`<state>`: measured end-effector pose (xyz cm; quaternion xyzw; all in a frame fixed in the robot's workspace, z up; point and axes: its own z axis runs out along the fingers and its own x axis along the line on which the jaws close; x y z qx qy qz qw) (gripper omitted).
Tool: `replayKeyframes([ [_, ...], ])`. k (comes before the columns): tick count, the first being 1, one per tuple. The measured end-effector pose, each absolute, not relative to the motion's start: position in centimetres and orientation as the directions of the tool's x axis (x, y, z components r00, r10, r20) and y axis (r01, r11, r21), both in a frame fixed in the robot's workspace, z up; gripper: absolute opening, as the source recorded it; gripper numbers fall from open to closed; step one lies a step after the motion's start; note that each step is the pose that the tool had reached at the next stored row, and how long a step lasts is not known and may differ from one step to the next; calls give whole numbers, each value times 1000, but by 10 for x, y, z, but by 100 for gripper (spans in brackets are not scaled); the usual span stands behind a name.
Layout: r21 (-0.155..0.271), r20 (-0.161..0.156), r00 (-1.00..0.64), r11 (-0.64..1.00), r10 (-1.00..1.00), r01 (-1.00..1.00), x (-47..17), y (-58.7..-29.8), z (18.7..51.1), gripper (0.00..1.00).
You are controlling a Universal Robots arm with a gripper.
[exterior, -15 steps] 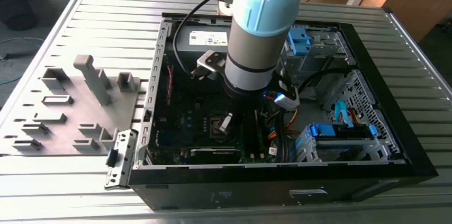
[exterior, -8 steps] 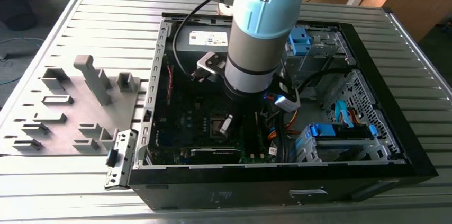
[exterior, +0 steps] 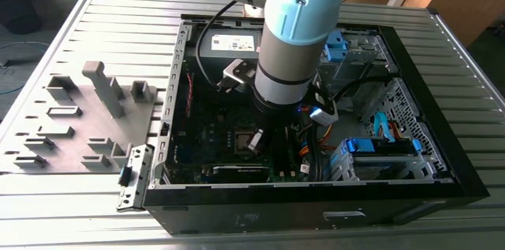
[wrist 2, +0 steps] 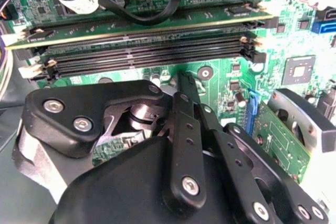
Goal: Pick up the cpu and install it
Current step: 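Install the first cpu locking lever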
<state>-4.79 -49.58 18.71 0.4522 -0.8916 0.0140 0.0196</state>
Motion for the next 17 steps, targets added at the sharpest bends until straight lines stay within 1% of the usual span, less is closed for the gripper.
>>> replayKeyframes([
  [17, -4, 43, -593, 593, -804, -805, -53, -496, 187, 11],
])
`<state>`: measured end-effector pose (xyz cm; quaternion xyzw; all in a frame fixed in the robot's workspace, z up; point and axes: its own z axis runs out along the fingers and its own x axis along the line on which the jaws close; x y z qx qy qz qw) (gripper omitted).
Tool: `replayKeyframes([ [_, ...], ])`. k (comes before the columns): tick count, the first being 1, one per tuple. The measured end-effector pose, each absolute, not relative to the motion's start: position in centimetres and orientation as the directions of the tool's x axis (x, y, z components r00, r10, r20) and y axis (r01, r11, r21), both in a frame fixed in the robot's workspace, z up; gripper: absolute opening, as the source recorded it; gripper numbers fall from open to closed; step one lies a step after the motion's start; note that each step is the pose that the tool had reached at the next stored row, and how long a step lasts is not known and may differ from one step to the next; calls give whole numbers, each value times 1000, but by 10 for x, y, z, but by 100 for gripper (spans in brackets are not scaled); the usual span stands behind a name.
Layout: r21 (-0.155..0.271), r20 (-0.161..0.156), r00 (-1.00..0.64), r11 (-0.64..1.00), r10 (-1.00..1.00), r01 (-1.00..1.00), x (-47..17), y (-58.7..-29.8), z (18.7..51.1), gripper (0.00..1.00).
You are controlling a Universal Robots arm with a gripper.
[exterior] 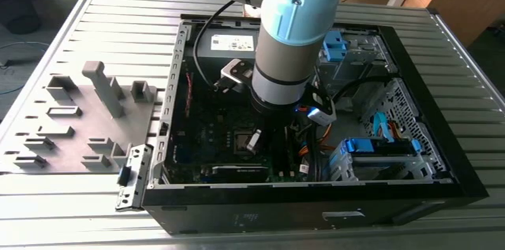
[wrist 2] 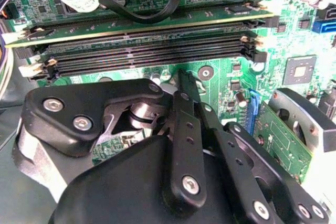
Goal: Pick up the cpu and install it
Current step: 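Install the first cpu locking lever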
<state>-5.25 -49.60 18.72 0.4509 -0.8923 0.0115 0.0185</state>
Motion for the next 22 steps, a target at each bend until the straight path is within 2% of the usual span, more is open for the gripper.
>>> replayKeyframes([
  [22, -6, 43, -598, 598, -800, -801, -52, -504, 196, 11],
])
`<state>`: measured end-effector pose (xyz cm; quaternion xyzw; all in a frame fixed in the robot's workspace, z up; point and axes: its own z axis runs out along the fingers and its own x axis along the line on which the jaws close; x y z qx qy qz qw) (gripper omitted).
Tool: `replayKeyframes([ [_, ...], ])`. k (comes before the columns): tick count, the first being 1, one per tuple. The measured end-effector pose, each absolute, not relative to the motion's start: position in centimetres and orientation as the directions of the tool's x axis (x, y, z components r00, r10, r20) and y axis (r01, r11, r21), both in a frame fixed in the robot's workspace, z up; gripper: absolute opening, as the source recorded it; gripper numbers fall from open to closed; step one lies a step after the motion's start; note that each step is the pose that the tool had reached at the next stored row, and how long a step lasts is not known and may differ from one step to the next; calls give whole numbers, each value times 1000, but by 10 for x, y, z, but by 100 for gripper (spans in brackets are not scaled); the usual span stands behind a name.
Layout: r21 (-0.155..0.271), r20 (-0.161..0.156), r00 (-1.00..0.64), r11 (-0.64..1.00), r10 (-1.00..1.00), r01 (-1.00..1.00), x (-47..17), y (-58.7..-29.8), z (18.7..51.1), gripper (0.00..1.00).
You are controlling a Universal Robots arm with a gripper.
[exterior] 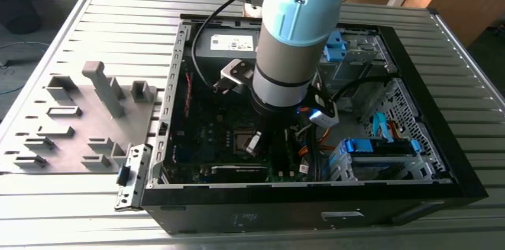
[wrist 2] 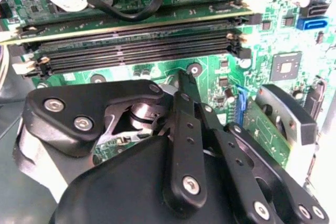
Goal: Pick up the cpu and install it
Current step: 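Install the first cpu locking lever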
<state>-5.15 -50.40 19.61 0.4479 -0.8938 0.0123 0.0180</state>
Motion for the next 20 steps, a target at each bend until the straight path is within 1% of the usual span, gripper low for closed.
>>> replayKeyframes([
  [20, -7, 47, -598, 599, -800, -801, -44, -504, 191, 11],
])
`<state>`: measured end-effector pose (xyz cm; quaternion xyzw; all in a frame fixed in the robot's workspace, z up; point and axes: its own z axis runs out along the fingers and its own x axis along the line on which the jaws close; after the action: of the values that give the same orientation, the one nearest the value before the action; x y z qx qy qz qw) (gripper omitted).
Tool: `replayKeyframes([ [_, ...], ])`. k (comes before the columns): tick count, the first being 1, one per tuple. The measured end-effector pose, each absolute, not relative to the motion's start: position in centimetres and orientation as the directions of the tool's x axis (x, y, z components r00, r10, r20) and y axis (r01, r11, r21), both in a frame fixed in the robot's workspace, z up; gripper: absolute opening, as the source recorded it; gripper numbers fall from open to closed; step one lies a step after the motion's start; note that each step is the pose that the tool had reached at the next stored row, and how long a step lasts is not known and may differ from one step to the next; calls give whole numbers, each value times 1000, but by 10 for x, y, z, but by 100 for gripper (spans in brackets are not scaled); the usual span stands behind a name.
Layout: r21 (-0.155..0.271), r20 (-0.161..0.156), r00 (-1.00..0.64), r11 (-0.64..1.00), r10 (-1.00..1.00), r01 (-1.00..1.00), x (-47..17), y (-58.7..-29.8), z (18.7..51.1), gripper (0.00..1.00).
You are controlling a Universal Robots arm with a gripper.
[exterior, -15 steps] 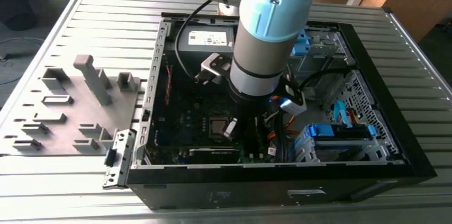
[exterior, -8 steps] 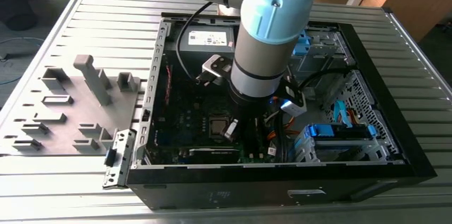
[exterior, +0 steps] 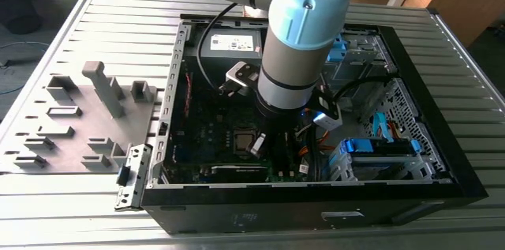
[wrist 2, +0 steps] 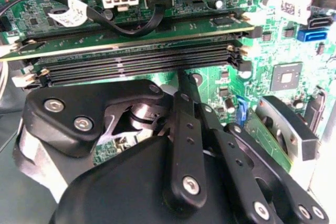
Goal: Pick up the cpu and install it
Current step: 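Install the first cpu locking lever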
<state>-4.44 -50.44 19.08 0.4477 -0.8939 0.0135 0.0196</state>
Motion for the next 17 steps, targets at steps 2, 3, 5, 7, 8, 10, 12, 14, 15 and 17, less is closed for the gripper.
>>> replayKeyframes([
  [2, -7, 47, -598, 599, -800, -801, -44, -504, 190, 11],
  [3, -7, 47, -598, 599, -800, -801, -44, -504, 190, 11],
  [5, -7, 47, -598, 599, -800, -801, -44, -504, 190, 11],
  [7, -7, 48, -598, 599, -800, -801, -44, -504, 189, 11],
  [8, -7, 48, -598, 599, -800, -801, -44, -504, 189, 11],
  [10, -7, 47, -598, 599, -800, -801, -44, -504, 190, 11],
  [12, -7, 47, -598, 599, -800, -801, -44, -504, 193, 11],
  [14, -7, 47, -598, 599, -800, -801, -44, -504, 198, 11],
  [15, -7, 47, -598, 599, -800, -801, -44, -504, 201, 11],
  [17, -7, 47, -598, 599, -800, -801, -44, -504, 206, 11],
])
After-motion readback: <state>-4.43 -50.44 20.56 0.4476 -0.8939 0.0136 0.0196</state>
